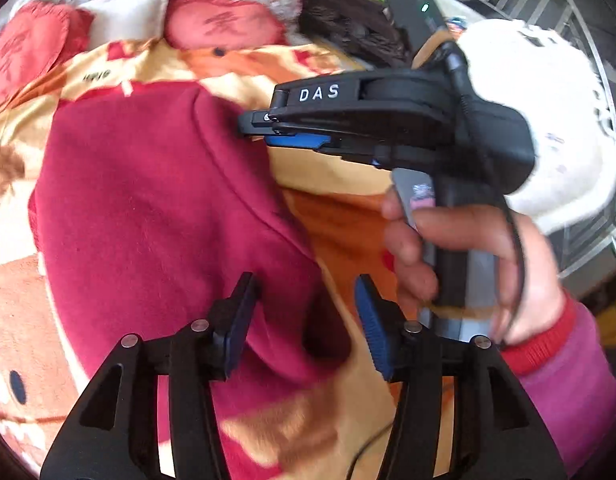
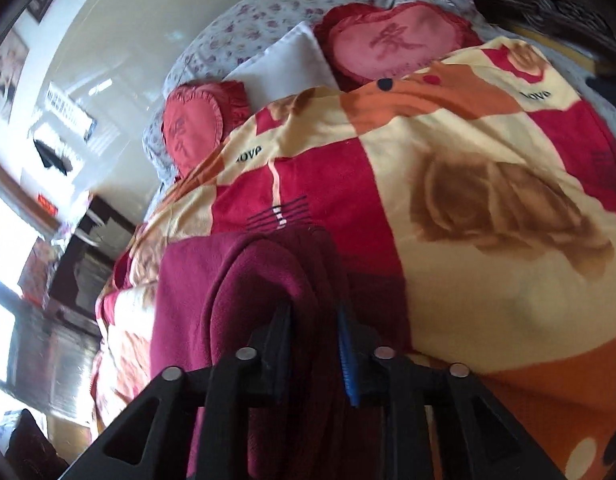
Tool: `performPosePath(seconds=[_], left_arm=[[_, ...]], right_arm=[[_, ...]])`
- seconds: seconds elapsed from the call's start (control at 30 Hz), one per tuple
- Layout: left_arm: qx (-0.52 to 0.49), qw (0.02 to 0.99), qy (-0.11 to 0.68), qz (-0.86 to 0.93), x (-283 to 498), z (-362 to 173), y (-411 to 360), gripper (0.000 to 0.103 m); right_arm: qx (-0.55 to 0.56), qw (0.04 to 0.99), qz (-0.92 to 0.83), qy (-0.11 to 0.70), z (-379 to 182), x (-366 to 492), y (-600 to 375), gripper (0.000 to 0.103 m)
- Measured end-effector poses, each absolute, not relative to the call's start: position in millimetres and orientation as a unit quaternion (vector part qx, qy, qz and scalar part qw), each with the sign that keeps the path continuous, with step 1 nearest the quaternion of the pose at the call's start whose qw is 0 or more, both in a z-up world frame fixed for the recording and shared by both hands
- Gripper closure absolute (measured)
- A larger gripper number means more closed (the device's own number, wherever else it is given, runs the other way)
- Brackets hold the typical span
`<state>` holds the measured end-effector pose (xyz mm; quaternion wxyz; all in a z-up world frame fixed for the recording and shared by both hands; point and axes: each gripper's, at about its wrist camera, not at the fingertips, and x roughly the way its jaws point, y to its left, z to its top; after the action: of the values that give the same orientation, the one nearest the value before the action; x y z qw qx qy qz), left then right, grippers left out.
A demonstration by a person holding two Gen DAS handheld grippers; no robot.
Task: Fold small clothes
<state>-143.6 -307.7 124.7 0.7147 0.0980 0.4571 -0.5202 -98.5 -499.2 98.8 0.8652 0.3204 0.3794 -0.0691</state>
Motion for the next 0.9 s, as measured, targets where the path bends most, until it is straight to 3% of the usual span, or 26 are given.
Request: performPosePath(seconds=[0.03,0.1,0.27,0.33,0.37,0.4,0.47,0.67,0.9], left_arm=[[0.11,0.718,0.446,-0.523,-147.4,131.6,-300.6,0.052],[0.135,0.735,0.419,-0.516,-153.2,143.8,-281.8,0.052],[0.164,0.778,0.399,-0.456,-137.9,141.0,-248.4,0.052],[0.158,0.782,0.415,-0.437,-127.9,128.9,-242.1,0.052],[0.154,0.784,0.42,-0.431,-122.2,122.3,-240.9,0.052],[0.148,0.787,0.425,-0.422,-116.3,116.2,-239.1,0.052],[0.142,0.786,0.439,-0.412,-114.8,104.5,-235.8,0.052],[0.139,0.787,0.459,-0.388,-112.7,80.3,-241.4,0.052],[0.118,0.805,0.445,-0.374,-99.0,103.7,-236.7,0.052]], right_arm=[[0.321,0.868,-0.066,0.373,104.7,-105.1,-498.2,0.073],[0.312,0.875,-0.063,0.364,119.1,-121.3,-491.5,0.044],[0.29,0.885,-0.023,0.364,133.8,-149.7,-450.7,0.041],[0.271,0.884,-0.017,0.382,128.5,-152.6,-433.4,0.05],[0.251,0.884,-0.021,0.394,123.8,-152.4,-425.2,0.069],[0.219,0.884,-0.037,0.412,119.2,-152.5,-416.6,0.08],[0.18,0.88,-0.068,0.434,108.1,-157.8,-409.1,0.085],[0.183,0.869,-0.095,0.45,73.4,-166.8,-427.5,0.086],[0.199,0.881,-0.09,0.419,107.7,-181.5,-425.6,0.083]])
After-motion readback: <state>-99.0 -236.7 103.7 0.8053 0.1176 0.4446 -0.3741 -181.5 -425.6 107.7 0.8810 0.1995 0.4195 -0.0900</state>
